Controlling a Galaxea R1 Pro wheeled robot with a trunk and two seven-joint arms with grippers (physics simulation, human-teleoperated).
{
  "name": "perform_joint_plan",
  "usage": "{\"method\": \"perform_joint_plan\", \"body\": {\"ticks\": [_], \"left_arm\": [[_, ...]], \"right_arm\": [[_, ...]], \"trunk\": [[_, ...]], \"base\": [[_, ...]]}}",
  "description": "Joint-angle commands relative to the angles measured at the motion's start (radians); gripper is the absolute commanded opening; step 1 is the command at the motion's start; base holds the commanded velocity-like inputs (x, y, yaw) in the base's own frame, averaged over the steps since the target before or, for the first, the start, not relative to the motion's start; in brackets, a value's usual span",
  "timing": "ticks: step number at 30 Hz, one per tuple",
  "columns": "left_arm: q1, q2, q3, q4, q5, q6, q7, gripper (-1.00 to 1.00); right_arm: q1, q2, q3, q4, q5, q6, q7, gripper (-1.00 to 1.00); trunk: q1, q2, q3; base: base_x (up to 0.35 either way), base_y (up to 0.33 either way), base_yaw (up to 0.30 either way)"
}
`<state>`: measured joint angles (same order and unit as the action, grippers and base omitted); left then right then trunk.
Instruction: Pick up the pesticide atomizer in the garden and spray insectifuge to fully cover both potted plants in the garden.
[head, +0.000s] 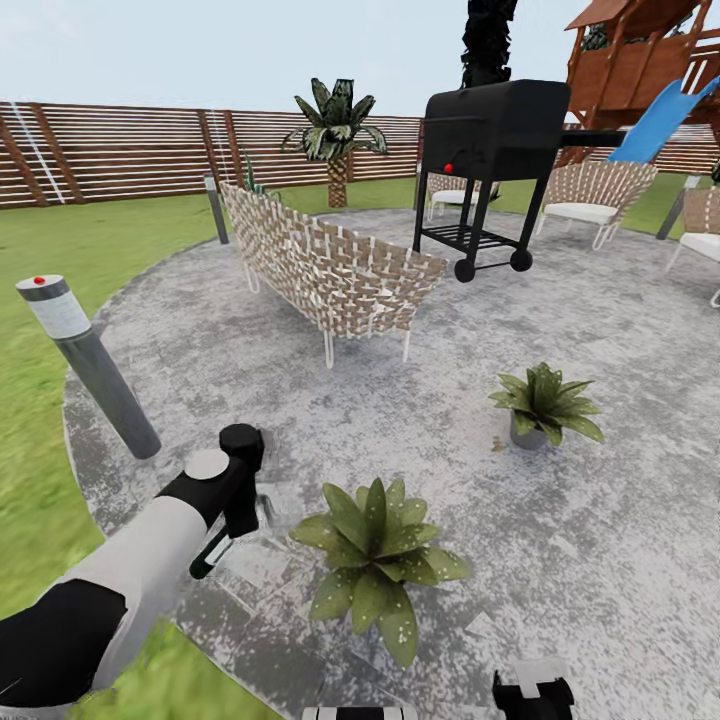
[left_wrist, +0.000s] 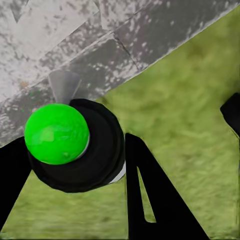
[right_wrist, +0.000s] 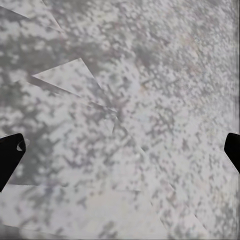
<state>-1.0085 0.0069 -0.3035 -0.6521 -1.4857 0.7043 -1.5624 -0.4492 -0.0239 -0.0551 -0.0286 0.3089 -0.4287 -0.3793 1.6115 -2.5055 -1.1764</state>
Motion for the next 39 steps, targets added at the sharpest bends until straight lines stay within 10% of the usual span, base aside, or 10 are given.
{"method": "perform_joint_plan", "body": {"ticks": [1, 3, 6, 12, 39], "left_arm": [[0.001, 0.007, -0.004, -0.003, -0.002, 0.012, -0.008, -1.00], [0.002, -0.114, -0.011, -0.012, -0.010, 0.014, -0.008, -1.00], [-0.006, -0.151, -0.014, -0.015, -0.011, 0.014, -0.008, -1.00], [-0.020, -0.083, -0.003, -0.015, -0.010, 0.012, -0.008, -1.00], [-0.039, -0.098, 0.000, -0.056, 0.000, 0.017, -0.008, -1.00]], "right_arm": [[-0.001, 0.000, -0.005, 0.002, 0.010, -0.002, -0.004, 1.00], [-0.001, -0.001, -0.006, 0.000, 0.010, -0.002, -0.004, 1.00], [-0.001, -0.001, -0.006, 0.000, 0.010, -0.002, -0.004, 1.00], [-0.001, -0.001, -0.005, -0.001, 0.010, -0.002, -0.004, 1.00], [0.000, -0.001, -0.005, -0.001, 0.010, -0.002, -0.004, 1.00]], "trunk": [[0.000, 0.000, -0.001], [0.000, 0.000, -0.001], [0.000, 0.000, -0.001], [0.000, 0.000, -0.001], [0.000, 0.000, -0.001]], "base": [[0.000, 0.000, -0.001], [0.000, 0.000, 0.000], [0.000, 0.000, 0.000], [0.000, 0.000, 0.000], [-0.077, 0.089, -0.051]]}}
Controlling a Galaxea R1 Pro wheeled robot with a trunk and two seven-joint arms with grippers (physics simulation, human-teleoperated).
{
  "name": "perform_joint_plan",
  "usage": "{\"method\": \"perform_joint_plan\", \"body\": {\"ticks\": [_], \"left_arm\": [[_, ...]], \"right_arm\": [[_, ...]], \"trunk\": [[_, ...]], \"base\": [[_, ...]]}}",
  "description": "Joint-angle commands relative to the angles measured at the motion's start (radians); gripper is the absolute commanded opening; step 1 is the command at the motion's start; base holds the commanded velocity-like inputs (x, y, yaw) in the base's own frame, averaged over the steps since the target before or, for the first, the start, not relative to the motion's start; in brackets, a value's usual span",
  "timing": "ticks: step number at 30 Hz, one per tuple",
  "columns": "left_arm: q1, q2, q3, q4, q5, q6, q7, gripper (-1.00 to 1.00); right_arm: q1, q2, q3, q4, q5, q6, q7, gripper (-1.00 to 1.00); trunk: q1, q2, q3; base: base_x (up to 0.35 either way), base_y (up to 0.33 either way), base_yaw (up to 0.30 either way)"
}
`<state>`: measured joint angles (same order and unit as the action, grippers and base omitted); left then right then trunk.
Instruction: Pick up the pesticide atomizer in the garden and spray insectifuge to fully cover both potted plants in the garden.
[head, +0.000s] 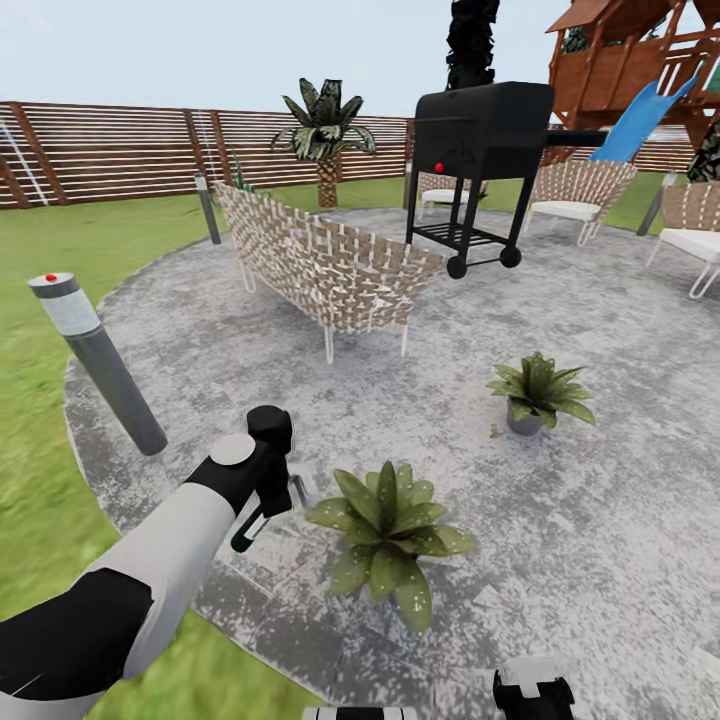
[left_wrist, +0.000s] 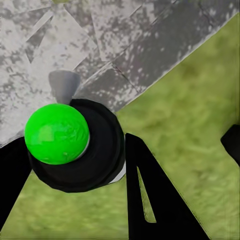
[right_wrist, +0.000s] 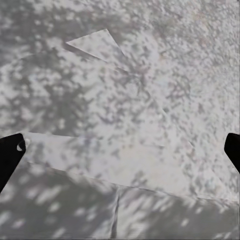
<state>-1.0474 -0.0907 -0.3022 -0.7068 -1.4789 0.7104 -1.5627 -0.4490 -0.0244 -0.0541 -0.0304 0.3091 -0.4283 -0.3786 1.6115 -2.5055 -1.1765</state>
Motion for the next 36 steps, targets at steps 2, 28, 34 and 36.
{"method": "perform_joint_plan", "body": {"ticks": [2, 28, 34, 36], "left_arm": [[0.001, 0.000, -0.002, 0.000, -0.008, 0.011, -0.008, -1.00], [0.007, 0.011, -0.002, 0.000, -0.018, 0.011, -0.008, -1.00], [0.008, 0.027, 0.000, 0.000, -0.017, 0.012, -0.008, -1.00], [0.009, 0.056, 0.001, 0.000, -0.014, 0.010, -0.008, -1.00]], "right_arm": [[-0.001, 0.000, -0.006, 0.001, 0.010, -0.003, -0.005, 1.00], [-0.001, 0.001, -0.006, 0.002, 0.010, -0.003, -0.006, 1.00], [-0.001, 0.007, -0.006, 0.001, 0.008, -0.003, -0.006, 1.00], [-0.001, 0.008, -0.006, 0.001, 0.008, -0.003, -0.006, 1.00]], "trunk": [[0.000, 0.000, -0.001], [0.000, 0.000, -0.001], [0.000, 0.000, -0.001], [0.000, 0.000, -0.001]], "base": [[-0.001, 0.336, 0.000], [0.115, 0.080, -0.171], [-0.253, -0.163, 0.100], [-0.277, -0.168, 0.276]]}}
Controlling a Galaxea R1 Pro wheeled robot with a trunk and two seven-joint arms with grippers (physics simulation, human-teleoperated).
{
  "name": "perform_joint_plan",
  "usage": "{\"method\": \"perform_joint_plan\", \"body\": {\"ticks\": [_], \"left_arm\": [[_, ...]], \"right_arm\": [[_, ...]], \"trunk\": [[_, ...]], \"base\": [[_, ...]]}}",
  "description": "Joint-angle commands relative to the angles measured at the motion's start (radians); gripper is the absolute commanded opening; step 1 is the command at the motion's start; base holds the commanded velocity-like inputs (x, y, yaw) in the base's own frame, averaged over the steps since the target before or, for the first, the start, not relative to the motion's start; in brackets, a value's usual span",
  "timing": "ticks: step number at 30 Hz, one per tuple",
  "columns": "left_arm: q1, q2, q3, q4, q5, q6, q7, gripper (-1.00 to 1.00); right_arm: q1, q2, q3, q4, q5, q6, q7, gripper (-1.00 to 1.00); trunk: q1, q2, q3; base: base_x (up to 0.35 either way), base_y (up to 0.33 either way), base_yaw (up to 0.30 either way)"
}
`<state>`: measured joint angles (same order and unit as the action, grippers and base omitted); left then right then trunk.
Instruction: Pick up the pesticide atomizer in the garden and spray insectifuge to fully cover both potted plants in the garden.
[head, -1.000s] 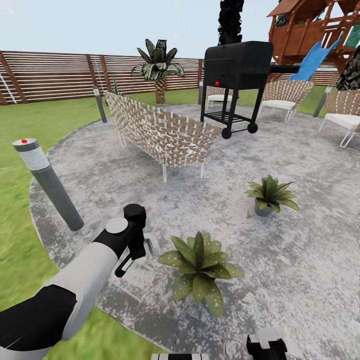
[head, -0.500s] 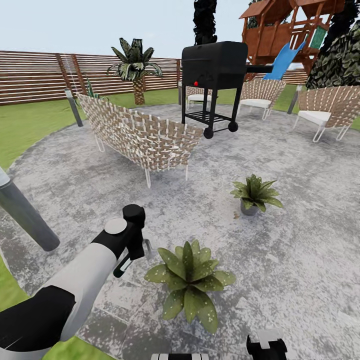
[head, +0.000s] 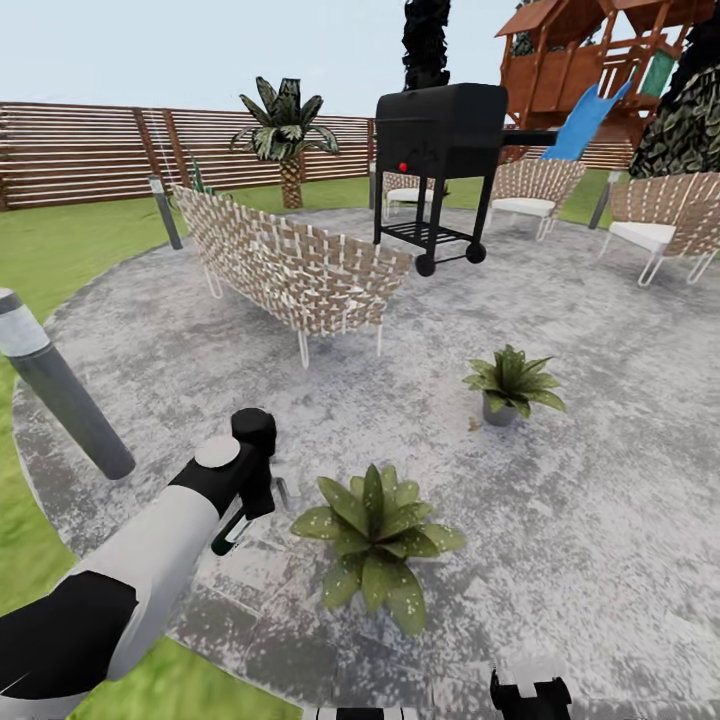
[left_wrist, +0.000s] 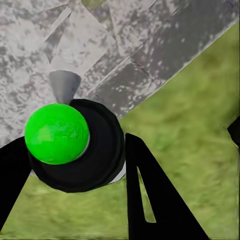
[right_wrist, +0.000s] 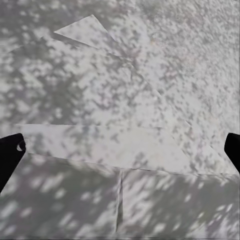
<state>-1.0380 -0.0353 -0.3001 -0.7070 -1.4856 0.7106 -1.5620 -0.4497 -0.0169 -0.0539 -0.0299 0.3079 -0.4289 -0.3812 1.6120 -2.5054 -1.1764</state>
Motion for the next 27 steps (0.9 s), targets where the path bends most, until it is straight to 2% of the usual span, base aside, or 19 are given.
{"method": "perform_joint_plan", "body": {"ticks": [1, 2, 3, 7, 8, 9, 10, 11, 12, 13, 15, 17, 18, 19, 21, 22, 27], "left_arm": [[0.000, 0.018, 0.000, 0.000, -0.003, 0.010, -0.009, -1.00], [0.001, 0.054, 0.015, 0.001, 0.003, 0.009, -0.009, -1.00], [0.008, 0.077, 0.045, 0.003, 0.009, 0.007, -0.009, -1.00], [0.062, 0.137, 0.193, 0.000, 0.047, -0.023, -0.009, -1.00], [0.087, 0.159, 0.235, -0.001, 0.061, -0.050, -0.009, -1.00], [0.107, 0.168, 0.262, 0.000, 0.077, -0.075, -0.009, -1.00], [0.197, 0.186, 0.378, 0.001, 0.176, -0.195, 0.000, -1.00], [0.268, 0.194, 0.479, 0.002, 0.239, -0.291, 0.122, -1.00], [0.298, 0.201, 0.533, 0.002, 0.254, -0.343, 0.157, -1.00], [0.338, 0.213, 0.638, 0.004, 0.268, -0.438, 0.183, -1.00], [0.374, 0.219, 0.798, 0.001, 0.294, -0.588, 0.201, -1.00], [0.386, 0.223, 0.958, 0.000, 0.313, -0.719, 0.206, -1.00], [0.388, 0.223, 1.023, 0.000, 0.317, -0.767, 0.206, -1.00], [0.390, 0.222, 1.067, 0.000, 0.319, -0.802, 0.207, -1.00], [0.390, 0.221, 1.108, -0.006, 0.321, -0.832, 0.198, -1.00], [0.390, 0.220, 1.114, -0.016, 0.321, -0.835, 0.197, -1.00], [0.390, 0.194, 1.110, -0.029, 0.319, -0.832, 0.206, -1.00]], "right_arm": [[0.000, 0.000, -0.006, 0.001, 0.010, -0.002, -0.004, 1.00], [0.000, 0.000, -0.006, 0.002, 0.011, -0.002, -0.004, 1.00], [0.000, 0.000, -0.006, 0.002, 0.011, -0.002, -0.003, 1.00], [0.000, 0.000, -0.005, 0.003, 0.012, -0.002, -0.002, 1.00], [0.000, 0.000, -0.005, 0.004, 0.012, -0.002, -0.001, 1.00], [0.000, 0.000, -0.004, 0.004, 0.012, -0.002, -0.001, 1.00], [0.000, -0.001, -0.004, 0.004, 0.011, -0.002, 0.000, 1.00], [0.000, -0.003, -0.004, 0.003, 0.012, -0.002, 0.000, 1.00], [0.000, -0.004, -0.004, 0.003, 0.012, -0.002, 0.000, 1.00], [0.000, -0.005, -0.004, 0.004, 0.011, -0.002, 0.001, 1.00], [0.000, -0.006, -0.004, 0.004, 0.011, -0.002, 0.001, 1.00], [0.000, -0.007, -0.005, 0.004, 0.011, -0.002, 0.001, 1.00], [0.000, -0.007, -0.006, 0.003, 0.011, -0.002, 0.001, 1.00], [0.000, -0.008, -0.006, 0.002, 0.011, -0.002, 0.001, 1.00], [0.000, -0.008, -0.006, 0.002, 0.010, -0.002, 0.001, 1.00], [0.000, -0.008, -0.006, 0.002, 0.010, -0.002, 0.000, 1.00], [0.000, -0.007, -0.005, 0.002, 0.010, -0.002, 0.001, 1.00]], "trunk": [[-0.001, 0.000, -0.001], [-0.001, 0.000, -0.001], [-0.001, 0.000, -0.001], [-0.001, 0.000, -0.001], [-0.001, 0.000, -0.001], [-0.001, 0.000, -0.001], [-0.001, 0.000, -0.001], [-0.001, 0.000, -0.001], [-0.001, 0.000, -0.001], [-0.001, 0.000, -0.001], [-0.001, 0.000, -0.001], [-0.001, 0.000, -0.001], [-0.001, 0.000, -0.001], [-0.001, 0.000, -0.001], [-0.001, 0.000, -0.001], [-0.001, 0.000, -0.001], [-0.001, 0.000, -0.001]], "base": [[-0.280, -0.160, 0.277], [-0.297, -0.135, 0.278], [-0.304, -0.123, 0.278], [-0.310, -0.111, 0.278], [-0.312, -0.107, 0.278], [-0.312, -0.107, 0.278], [-0.312, -0.106, 0.278], [-0.312, -0.106, 0.278], [-0.312, -0.103, 0.278], [-0.313, -0.095, 0.278], [-0.313, -0.086, 0.278], [-0.314, -0.080, 0.253], [-0.314, -0.078, 0.134], [-0.314, -0.077, 0.069], [-0.315, -0.058, 0.031], [-0.316, -0.020, 0.009], [-0.319, -0.025, 0.001]]}}
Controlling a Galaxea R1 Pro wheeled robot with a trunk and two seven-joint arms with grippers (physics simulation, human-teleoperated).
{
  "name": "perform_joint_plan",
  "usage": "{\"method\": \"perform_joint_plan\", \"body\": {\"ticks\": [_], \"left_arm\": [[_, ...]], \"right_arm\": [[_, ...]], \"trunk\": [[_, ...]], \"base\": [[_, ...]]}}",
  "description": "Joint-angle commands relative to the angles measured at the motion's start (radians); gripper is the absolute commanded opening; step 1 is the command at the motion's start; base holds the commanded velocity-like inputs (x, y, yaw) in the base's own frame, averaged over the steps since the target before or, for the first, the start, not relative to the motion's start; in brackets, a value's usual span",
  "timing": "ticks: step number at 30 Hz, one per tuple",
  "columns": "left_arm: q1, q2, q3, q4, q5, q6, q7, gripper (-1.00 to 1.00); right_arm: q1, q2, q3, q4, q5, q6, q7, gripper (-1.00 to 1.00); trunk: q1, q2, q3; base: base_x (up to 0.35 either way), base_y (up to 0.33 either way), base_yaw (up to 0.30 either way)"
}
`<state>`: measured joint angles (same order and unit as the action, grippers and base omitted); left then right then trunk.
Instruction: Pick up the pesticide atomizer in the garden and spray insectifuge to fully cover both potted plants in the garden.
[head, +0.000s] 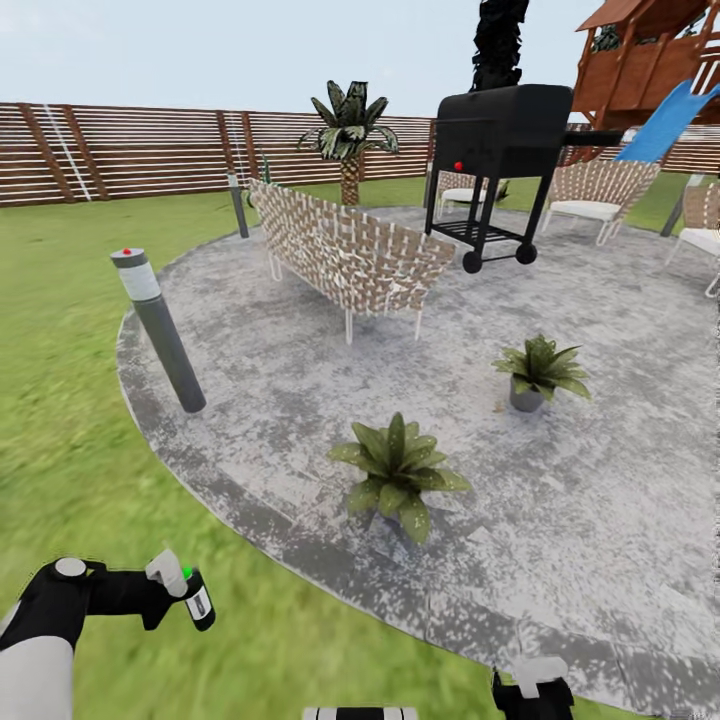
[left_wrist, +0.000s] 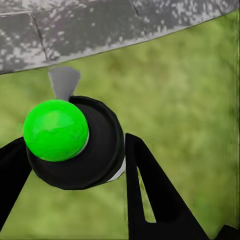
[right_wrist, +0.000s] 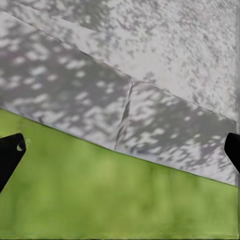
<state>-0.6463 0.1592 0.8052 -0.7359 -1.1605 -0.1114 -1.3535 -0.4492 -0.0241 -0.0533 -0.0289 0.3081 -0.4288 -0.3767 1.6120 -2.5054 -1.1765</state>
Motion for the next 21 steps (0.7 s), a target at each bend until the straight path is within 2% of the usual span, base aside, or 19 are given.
{"method": "perform_joint_plan", "body": {"ticks": [1, 4, 7, 9, 11, 13, 15, 16, 18, 19, 20, 21], "left_arm": [[-0.001, -0.003, 0.005, 0.001, -0.007, -0.011, -0.001, -1.00], [-0.001, -0.008, 0.006, 0.003, -0.006, -0.013, 0.000, -1.00], [-0.001, -0.028, 0.005, 0.002, -0.007, -0.015, 0.000, -1.00], [-0.002, -0.036, 0.005, 0.004, -0.009, -0.015, 0.000, -1.00], [-0.002, -0.038, 0.005, 0.008, -0.010, -0.016, 0.011, -1.00], [-0.001, -0.039, 0.005, 0.016, -0.009, -0.016, 0.025, -1.00], [-0.002, -0.042, 0.004, 0.026, -0.006, -0.014, 0.030, -1.00], [-0.002, -0.045, 0.004, 0.032, -0.005, -0.014, 0.033, -1.00], [-0.006, -0.059, 0.000, 0.067, -0.009, -0.018, 0.035, -1.00], [-0.011, -0.071, -0.101, 0.145, -0.017, -0.021, 0.035, -1.00], [-0.014, -0.073, -0.188, 0.173, -0.017, -0.019, 0.037, -1.00], [-0.018, -0.081, -0.321, 0.196, -0.014, -0.014, 0.039, -1.00]], "right_arm": [[-0.001, 0.002, -0.005, 0.000, 0.011, -0.002, -0.004, 1.00], [-0.001, 0.009, -0.001, -0.002, 0.016, 0.000, -0.002, 1.00], [-0.002, 0.010, 0.006, -0.025, 0.021, 0.002, 0.019, 1.00], [-0.002, 0.006, 0.018, -0.100, 0.032, 0.002, 0.100, 1.00], [-0.002, -0.008, 0.024, -0.200, 0.043, 0.003, 0.270, 1.00], [-0.002, -0.025, 0.025, -0.260, 0.047, 0.008, 0.386, 1.00], [-0.002, -0.043, 0.026, -0.326, 0.055, 0.040, 0.571, 1.00], [-0.003, -0.050, 0.027, -0.341, 0.069, 0.055, 0.634, 1.00], [-0.021, -0.069, 0.027, -0.388, 0.163, 0.091, 0.795, 1.00], [-0.046, -0.072, 0.026, -0.454, 0.281, 0.107, 0.888, 1.00], [-0.054, -0.068, 0.026, -0.473, 0.301, 0.109, 0.902, 1.00], [-0.067, -0.054, 0.027, -0.499, 0.317, 0.110, 0.960, 1.00]], "trunk": [[-0.001, 0.000, -0.001], [-0.001, 0.000, -0.001], [-0.001, 0.000, -0.001], [-0.001, 0.000, -0.001], [-0.001, 0.000, -0.001], [-0.001, 0.000, -0.001], [-0.001, 0.000, -0.001], [-0.001, 0.000, -0.001], [-0.001, 0.000, -0.001], [-0.001, 0.000, -0.001], [-0.001, 0.000, -0.001], [-0.001, 0.000, -0.001]], "base": [[-0.255, -0.167, 0.000], [-0.191, -0.173, 0.000], [-0.049, -0.047, 0.000], [-0.012, -0.012, 0.000], [-0.004, -0.004, 0.000], [-0.001, -0.001, 0.000], [0.000, 0.000, 0.000], [0.000, 0.000, 0.000], [0.000, 0.000, 0.000], [0.000, 0.000, 0.000], [0.000, 0.000, 0.000], [0.000, 0.000, 0.000]]}}
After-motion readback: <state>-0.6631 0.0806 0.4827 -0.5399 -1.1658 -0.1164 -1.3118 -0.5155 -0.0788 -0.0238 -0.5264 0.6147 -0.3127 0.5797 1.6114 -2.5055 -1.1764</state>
